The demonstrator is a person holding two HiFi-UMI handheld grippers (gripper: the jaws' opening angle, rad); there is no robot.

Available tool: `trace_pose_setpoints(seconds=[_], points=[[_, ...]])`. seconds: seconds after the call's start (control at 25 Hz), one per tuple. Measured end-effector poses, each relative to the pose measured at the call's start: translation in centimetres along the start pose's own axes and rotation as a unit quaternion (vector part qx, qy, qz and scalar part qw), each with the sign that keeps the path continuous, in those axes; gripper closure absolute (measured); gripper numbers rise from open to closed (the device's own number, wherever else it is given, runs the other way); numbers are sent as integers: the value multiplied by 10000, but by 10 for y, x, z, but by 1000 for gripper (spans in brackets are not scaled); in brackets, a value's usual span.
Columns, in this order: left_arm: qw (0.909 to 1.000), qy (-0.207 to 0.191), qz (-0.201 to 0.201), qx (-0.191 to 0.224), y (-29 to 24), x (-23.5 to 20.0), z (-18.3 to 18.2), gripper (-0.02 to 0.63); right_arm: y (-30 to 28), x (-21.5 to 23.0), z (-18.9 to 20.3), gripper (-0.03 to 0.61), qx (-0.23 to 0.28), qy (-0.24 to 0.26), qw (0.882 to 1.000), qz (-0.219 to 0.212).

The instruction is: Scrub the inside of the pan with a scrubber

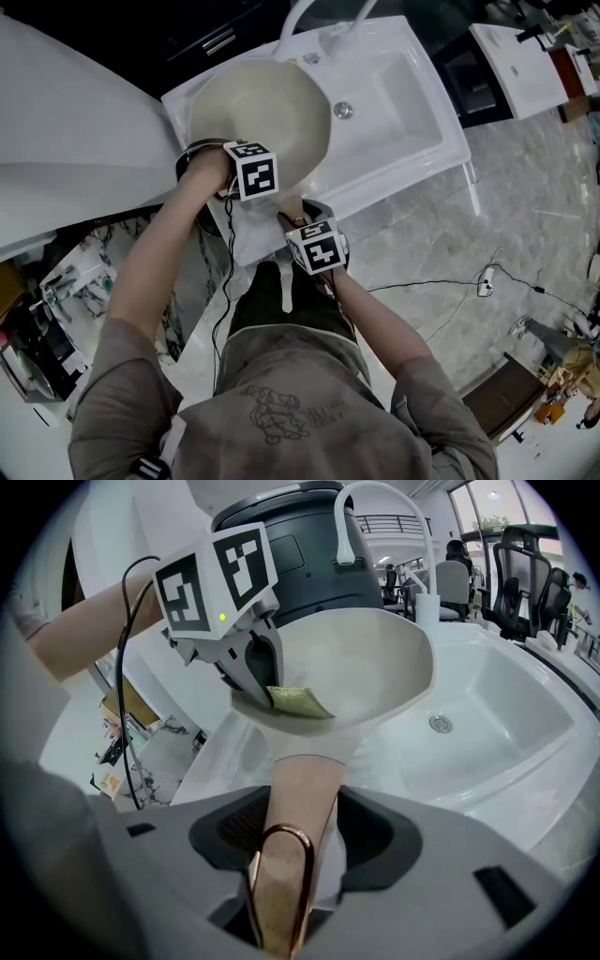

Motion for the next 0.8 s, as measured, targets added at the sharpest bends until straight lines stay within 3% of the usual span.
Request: trace_pose_setpoints(seconds=[0.32,0.52,0.68,0.8], points=[[9954,-412,861,-19,24,23,0,549,0,1,-1,348,21,-9,10000,11],[9899,-553,1286,214,48,34,4,549,0,1,0,348,10,-25,10000,19],[9887,-348,1316,632,70,29,10,548,0,1,1,348,4,-42,10000,14],[9876,174,916,1261,93,8,13,548,-1,1,0,350,9,-51,10000,9]])
Point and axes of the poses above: the fingertips, and each gripper's own axes: y backward along the fingers, x to its right, z out of its underside, the point moved 9 cm from there along y, backward along the fingers, and after that the axes turned 11 degrees about y, right-handed, at the moved point
